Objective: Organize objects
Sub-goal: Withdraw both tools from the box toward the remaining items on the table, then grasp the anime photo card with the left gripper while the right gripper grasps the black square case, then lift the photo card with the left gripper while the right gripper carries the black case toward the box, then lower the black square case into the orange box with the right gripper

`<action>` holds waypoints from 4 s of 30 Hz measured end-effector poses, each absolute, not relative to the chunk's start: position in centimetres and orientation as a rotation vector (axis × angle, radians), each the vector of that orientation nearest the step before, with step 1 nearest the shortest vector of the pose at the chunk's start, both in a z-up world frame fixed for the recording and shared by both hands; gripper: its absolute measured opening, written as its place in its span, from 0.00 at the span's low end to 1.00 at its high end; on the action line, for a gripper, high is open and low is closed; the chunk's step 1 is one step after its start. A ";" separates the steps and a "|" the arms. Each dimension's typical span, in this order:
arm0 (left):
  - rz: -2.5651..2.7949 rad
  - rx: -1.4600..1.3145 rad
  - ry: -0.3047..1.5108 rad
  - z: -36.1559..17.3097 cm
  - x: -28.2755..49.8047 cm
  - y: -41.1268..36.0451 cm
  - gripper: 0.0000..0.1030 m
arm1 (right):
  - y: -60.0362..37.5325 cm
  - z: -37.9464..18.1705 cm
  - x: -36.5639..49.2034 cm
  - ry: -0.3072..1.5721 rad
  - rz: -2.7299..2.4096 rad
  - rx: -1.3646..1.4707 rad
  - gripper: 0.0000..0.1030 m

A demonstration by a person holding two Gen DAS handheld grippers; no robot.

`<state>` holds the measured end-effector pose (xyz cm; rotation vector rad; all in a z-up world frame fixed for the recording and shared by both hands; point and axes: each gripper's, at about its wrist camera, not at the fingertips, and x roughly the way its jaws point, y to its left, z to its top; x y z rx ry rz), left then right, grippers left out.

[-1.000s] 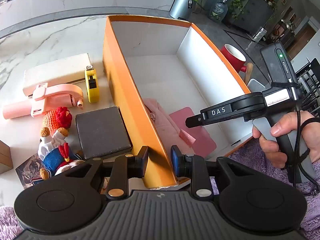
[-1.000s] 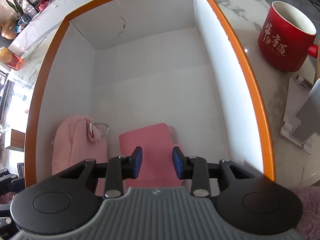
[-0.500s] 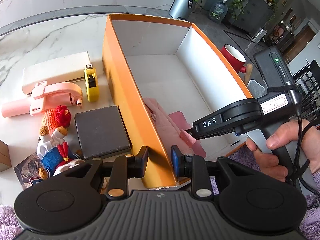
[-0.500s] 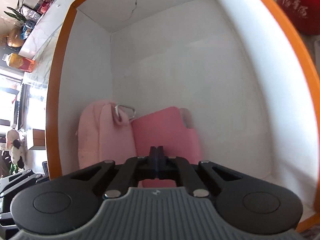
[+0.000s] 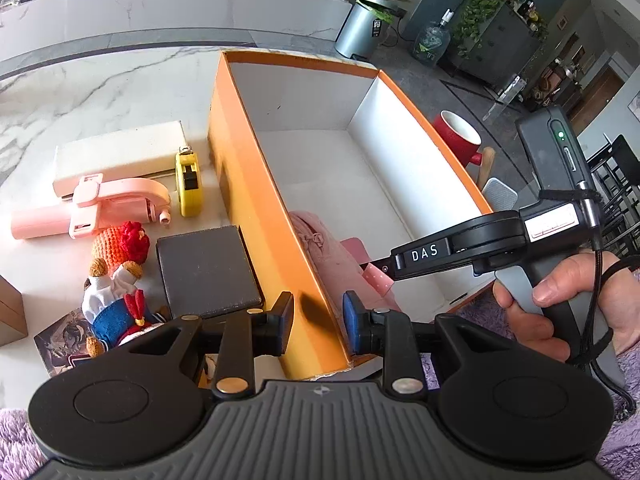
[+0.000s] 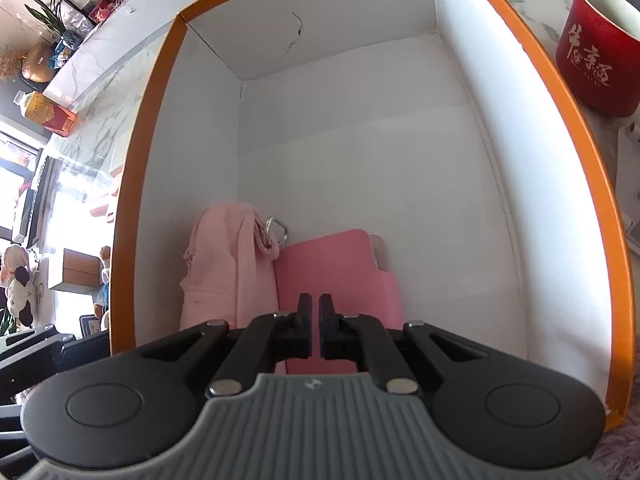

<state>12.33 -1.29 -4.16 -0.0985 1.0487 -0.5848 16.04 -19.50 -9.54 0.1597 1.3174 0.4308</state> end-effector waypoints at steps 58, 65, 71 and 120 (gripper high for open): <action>-0.155 -0.147 1.280 -10.0 15.8 12.5 0.82 | 3.9 -12.0 12.0 0.972 1.094 -1.319 0.76; -0.132 -0.179 1.342 -11.1 16.6 12.1 0.83 | 4.1 -13.0 12.0 0.935 1.115 -1.375 0.80; -0.149 -0.229 1.345 -11.2 16.2 12.7 0.72 | 3.9 -12.5 12.5 0.939 1.108 -1.350 0.79; -0.490 -0.045 0.987 1.8 13.9 -2.8 0.66 | -16.5 -8.0 16.5 1.200 0.752 -0.432 0.79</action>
